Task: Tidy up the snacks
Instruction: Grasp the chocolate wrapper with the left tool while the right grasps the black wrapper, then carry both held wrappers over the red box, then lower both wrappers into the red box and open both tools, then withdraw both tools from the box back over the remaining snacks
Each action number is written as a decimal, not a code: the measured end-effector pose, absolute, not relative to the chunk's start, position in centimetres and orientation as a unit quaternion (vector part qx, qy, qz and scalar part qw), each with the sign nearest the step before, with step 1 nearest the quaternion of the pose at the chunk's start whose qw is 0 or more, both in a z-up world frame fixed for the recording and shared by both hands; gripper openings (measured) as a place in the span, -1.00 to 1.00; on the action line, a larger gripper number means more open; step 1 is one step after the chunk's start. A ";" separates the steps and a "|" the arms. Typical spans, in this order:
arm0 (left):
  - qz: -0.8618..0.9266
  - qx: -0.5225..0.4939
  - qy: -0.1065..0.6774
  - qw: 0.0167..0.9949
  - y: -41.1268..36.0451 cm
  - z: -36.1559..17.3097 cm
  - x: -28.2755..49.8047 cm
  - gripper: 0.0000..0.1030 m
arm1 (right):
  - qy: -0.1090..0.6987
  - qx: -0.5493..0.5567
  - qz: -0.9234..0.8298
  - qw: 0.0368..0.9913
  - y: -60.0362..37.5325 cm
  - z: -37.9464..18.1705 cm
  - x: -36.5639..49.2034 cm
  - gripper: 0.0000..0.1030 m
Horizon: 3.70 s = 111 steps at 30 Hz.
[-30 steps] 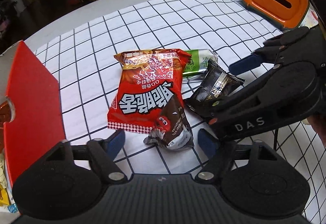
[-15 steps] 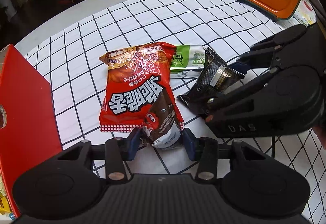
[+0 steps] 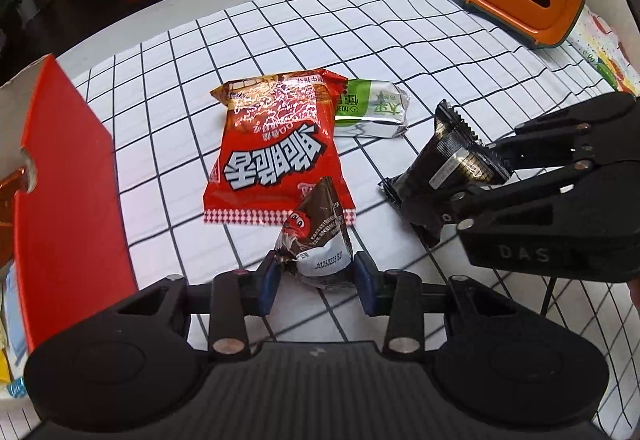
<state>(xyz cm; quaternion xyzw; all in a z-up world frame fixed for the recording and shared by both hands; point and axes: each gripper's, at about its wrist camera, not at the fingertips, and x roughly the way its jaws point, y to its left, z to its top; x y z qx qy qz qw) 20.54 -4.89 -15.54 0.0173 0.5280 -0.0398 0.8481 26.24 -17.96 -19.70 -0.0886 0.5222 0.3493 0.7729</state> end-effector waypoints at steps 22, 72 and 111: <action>-0.025 -0.009 0.488 0.872 -1.5 -7.7 13.4 -0.25 | 0.472 -0.081 0.384 0.789 -17.1 -10.5 19.3 -0.48; 0.111 0.007 0.532 0.840 22.6 -9.6 12.7 -0.24 | 0.498 -0.119 0.385 0.768 9.5 -13.6 18.2 -0.48; 0.056 0.024 0.455 0.888 19.5 -4.7 8.6 0.40 | 0.458 -0.080 0.377 0.801 4.3 -7.3 14.0 0.29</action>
